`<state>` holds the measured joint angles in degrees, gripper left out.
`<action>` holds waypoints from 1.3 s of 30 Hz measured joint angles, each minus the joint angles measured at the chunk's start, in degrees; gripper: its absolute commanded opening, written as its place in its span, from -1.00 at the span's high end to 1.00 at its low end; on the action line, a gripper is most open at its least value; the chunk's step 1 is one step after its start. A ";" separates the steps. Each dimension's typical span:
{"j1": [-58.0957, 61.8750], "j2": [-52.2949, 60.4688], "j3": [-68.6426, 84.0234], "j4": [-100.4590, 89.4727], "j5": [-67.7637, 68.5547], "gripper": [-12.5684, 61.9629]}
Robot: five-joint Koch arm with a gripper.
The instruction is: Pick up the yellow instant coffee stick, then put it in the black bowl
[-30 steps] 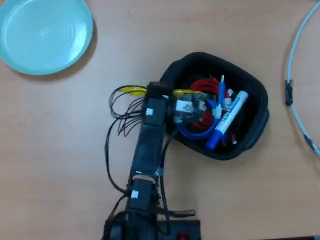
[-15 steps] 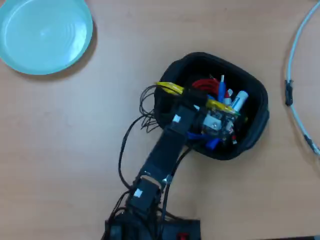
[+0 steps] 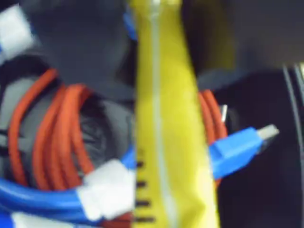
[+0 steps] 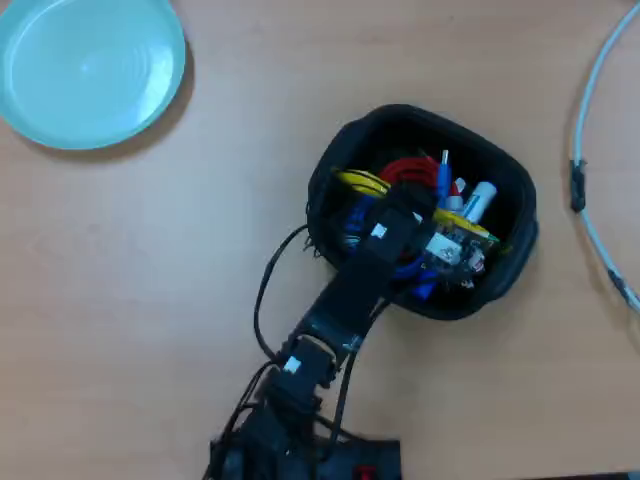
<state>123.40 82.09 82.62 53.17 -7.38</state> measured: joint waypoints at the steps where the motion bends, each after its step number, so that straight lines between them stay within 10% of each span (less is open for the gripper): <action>1: 0.00 -0.53 0.00 -0.70 0.18 0.87; 9: 0.00 -4.22 -1.85 -3.52 0.18 0.78; 20: 0.00 -4.22 1.85 -6.68 0.18 0.13; 39: -1.32 1.67 1.85 -4.22 0.18 0.12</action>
<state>122.08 83.76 84.46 48.96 -7.21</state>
